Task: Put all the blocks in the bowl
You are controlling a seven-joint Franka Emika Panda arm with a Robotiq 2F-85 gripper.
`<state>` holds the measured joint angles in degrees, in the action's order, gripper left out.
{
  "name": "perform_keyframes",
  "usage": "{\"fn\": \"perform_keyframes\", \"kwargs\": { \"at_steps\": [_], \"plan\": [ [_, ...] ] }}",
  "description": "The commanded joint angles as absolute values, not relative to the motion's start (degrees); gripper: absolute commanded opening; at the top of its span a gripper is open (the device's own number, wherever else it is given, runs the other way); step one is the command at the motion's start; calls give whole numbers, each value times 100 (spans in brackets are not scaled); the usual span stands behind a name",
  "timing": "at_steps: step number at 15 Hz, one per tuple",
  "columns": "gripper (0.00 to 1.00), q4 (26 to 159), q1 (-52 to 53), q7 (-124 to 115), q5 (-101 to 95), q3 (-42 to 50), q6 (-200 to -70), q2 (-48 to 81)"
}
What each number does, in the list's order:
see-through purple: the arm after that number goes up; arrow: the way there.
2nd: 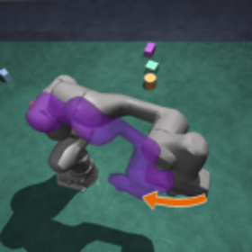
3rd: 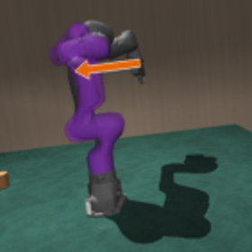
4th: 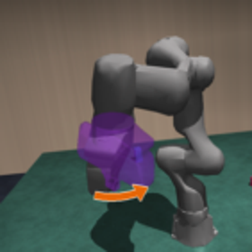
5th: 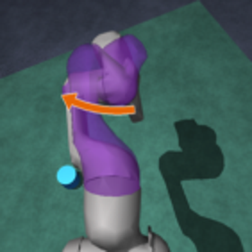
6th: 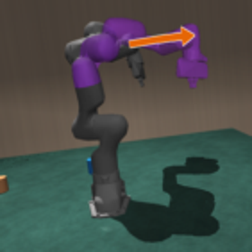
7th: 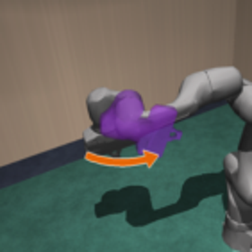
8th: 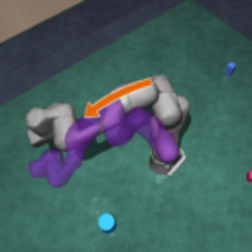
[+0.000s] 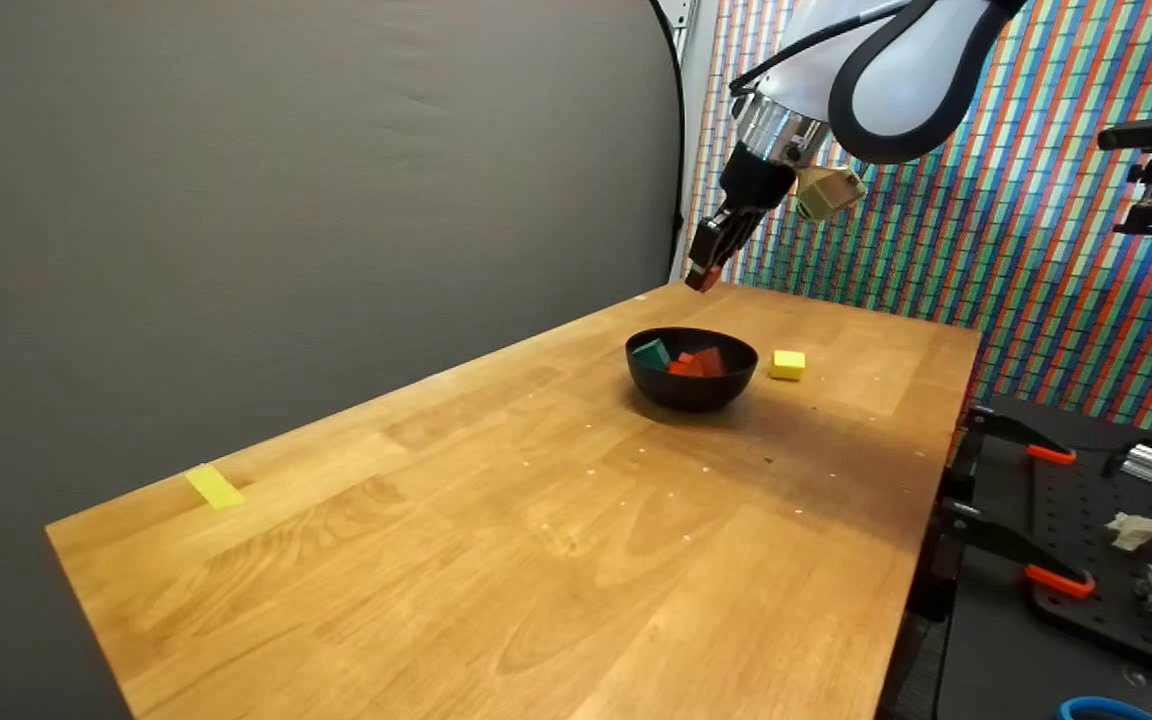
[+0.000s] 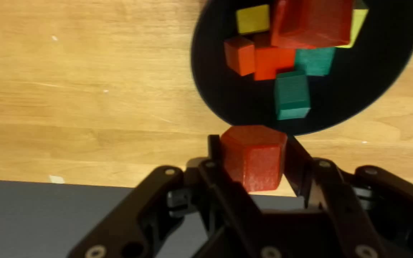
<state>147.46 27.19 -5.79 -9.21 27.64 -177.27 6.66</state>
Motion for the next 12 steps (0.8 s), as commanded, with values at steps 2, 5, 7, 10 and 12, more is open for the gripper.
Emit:
{"fn": "perform_keyframes", "kwargs": {
  "at_steps": [2,5,7,10,12],
  "plan": [
    [70,14316,2580,-318,-77,2160,-16723,870],
    [91,14177,1563,-750,-560,1292,-16376,976],
    [100,14198,1383,-1197,-1107,1371,-16411,950],
    [100,14361,1275,-2142,-2438,1884,-16467,699],
    [100,14530,1277,-2263,-2741,2241,-16370,504]
  ]
}}
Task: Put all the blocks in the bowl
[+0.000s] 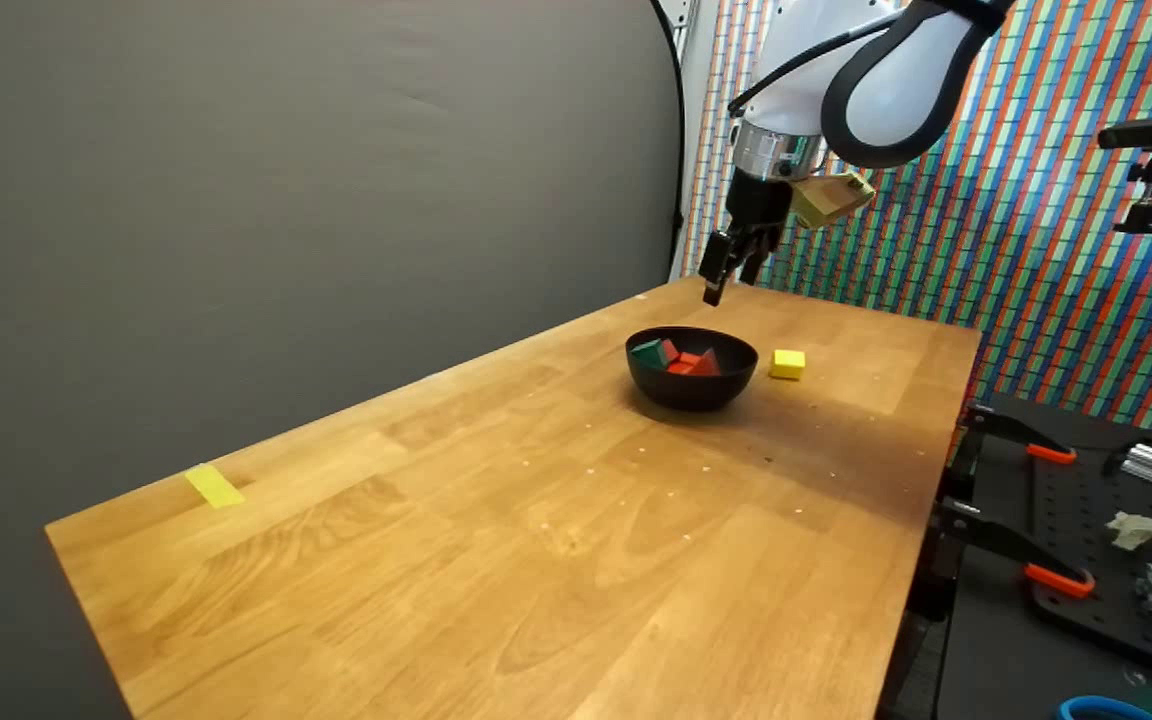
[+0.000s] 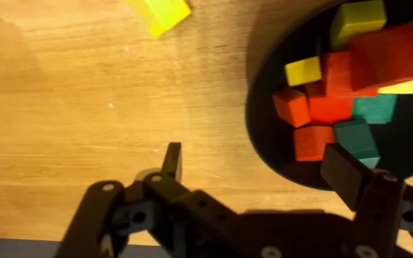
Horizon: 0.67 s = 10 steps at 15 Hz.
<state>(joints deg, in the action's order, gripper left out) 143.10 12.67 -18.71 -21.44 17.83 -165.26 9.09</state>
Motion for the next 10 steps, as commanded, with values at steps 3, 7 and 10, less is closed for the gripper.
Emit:
{"fn": "perform_keyframes", "kwargs": {
  "at_steps": [3,7,10],
  "plan": [
    [99,14416,808,-2258,-2836,1931,-16406,729],
    [100,14493,668,-2201,-2965,1998,-16248,706],
    [100,14667,179,-916,-1878,1385,-15552,737]
  ]
}}
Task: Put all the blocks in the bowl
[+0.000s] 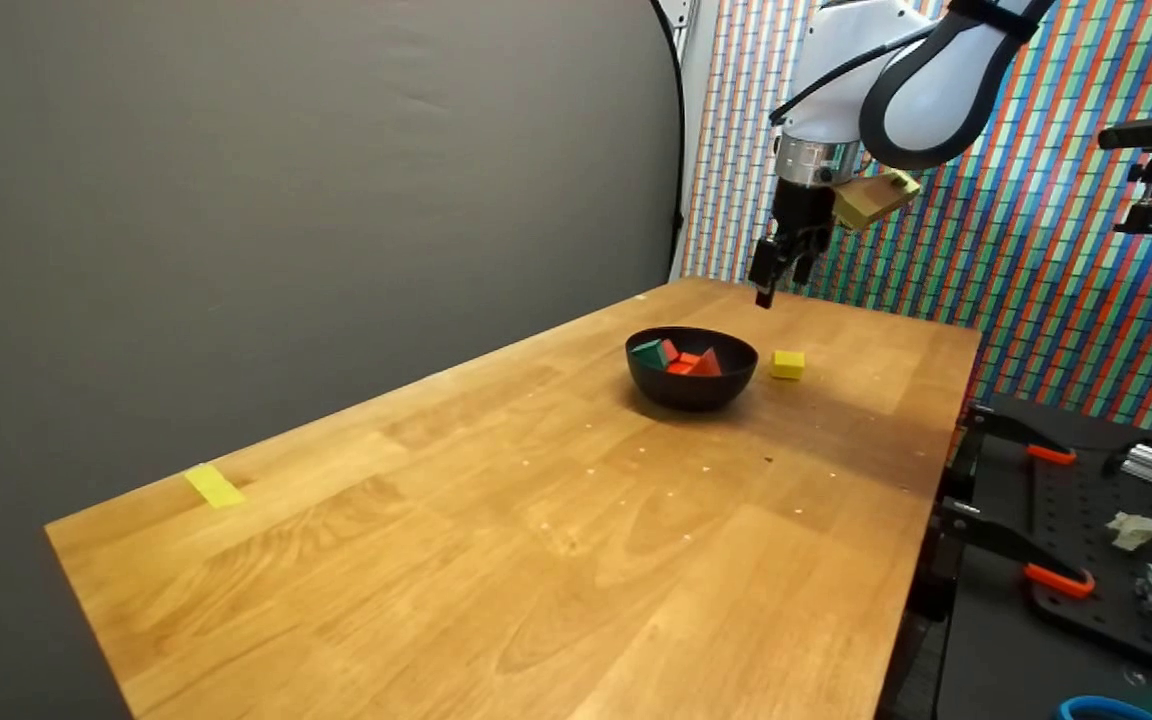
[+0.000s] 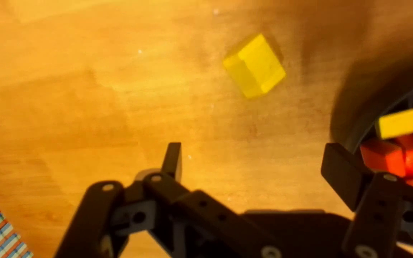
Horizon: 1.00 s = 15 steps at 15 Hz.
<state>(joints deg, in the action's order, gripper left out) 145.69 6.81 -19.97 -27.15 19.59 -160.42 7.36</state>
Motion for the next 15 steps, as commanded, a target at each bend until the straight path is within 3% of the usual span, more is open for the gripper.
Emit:
{"fn": "perform_keyframes", "kwargs": {
  "at_steps": [1,4,8,9,10,11,15],
  "plan": [
    [100,14634,54,-539,-1591,1235,-15294,828],
    [100,14400,-149,-31,-1364,1016,-14756,1143],
    [99,14052,-155,-347,-1668,1061,-15062,1683],
    [90,13970,-141,-367,-1660,1066,-15127,1804],
    [74,13895,-144,-350,-1594,1050,-15153,1903],
    [71,13824,-143,-338,-1561,1045,-15166,1985],
    [37,13674,-89,-428,-1596,1115,-15180,2160]
  ]
}}
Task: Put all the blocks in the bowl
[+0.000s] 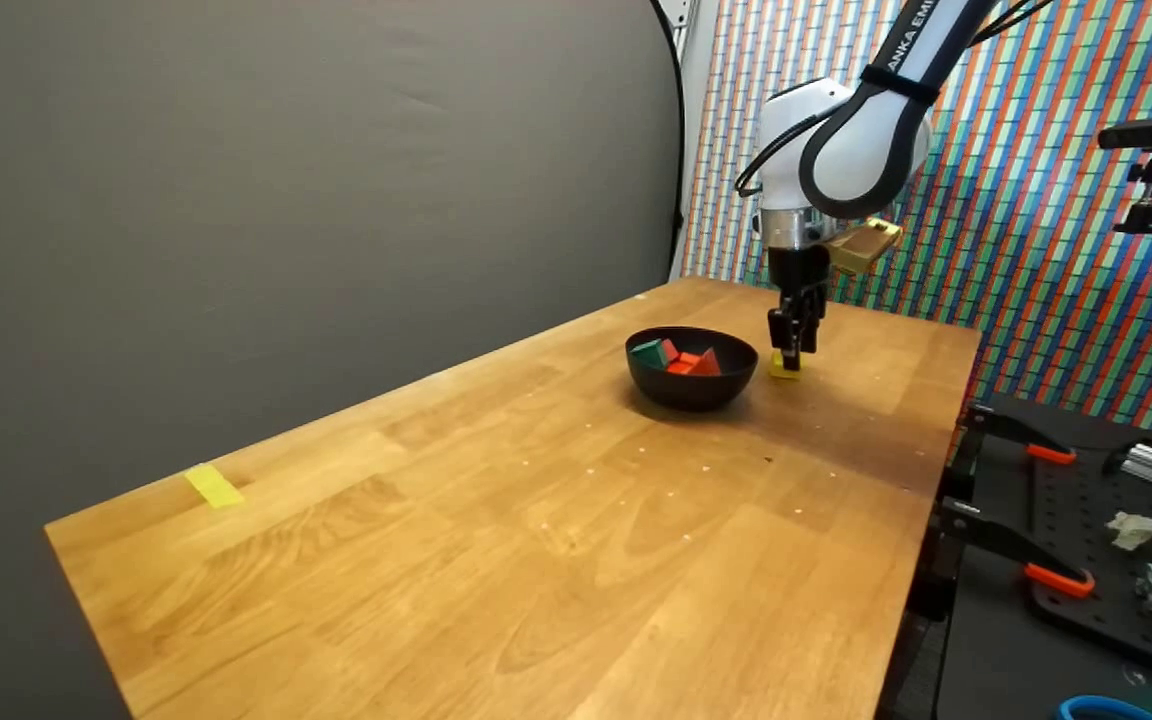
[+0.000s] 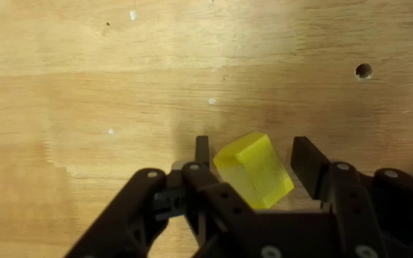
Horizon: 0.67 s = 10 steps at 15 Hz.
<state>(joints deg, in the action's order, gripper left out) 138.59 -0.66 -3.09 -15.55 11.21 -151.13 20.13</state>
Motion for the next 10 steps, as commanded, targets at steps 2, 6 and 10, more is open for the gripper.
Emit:
{"fn": "perform_keyframes", "kwargs": {
  "at_steps": [2,6,10],
  "plan": [
    [23,13672,-93,-471,-1567,1123,-15232,2153],
    [17,13805,-70,-604,-1575,1145,-15457,1918],
    [17,14122,164,-834,-2116,1397,-15668,1223]
  ]
}}
